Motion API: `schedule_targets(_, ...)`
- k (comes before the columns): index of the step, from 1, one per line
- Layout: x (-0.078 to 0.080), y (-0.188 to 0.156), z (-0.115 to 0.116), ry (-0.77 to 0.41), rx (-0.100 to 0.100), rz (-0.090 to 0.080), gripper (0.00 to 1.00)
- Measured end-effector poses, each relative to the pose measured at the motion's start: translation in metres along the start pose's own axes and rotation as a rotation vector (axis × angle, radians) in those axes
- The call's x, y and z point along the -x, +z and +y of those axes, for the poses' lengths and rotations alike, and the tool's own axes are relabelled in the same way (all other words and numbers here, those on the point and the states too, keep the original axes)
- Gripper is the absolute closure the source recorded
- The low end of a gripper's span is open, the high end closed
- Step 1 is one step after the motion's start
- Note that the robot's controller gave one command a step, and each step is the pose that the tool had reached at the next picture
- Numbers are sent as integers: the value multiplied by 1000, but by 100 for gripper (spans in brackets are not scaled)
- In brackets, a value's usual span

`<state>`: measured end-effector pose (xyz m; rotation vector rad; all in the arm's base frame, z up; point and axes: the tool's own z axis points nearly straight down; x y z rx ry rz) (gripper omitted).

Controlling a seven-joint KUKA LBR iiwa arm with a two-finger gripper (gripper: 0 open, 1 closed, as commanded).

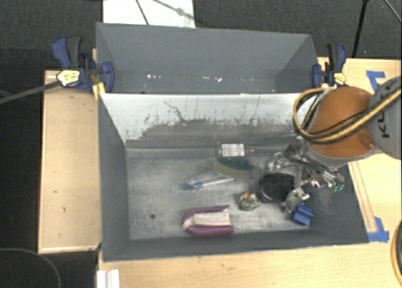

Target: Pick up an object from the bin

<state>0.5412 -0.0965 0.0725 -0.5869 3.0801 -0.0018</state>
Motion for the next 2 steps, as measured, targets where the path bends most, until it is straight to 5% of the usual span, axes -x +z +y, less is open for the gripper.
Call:
schedule_targets(1, 0, -1, -1, 1, -1, -2, 100)
schedule_targets(2, -12, -133, -12, 19, -3, -3, 100)
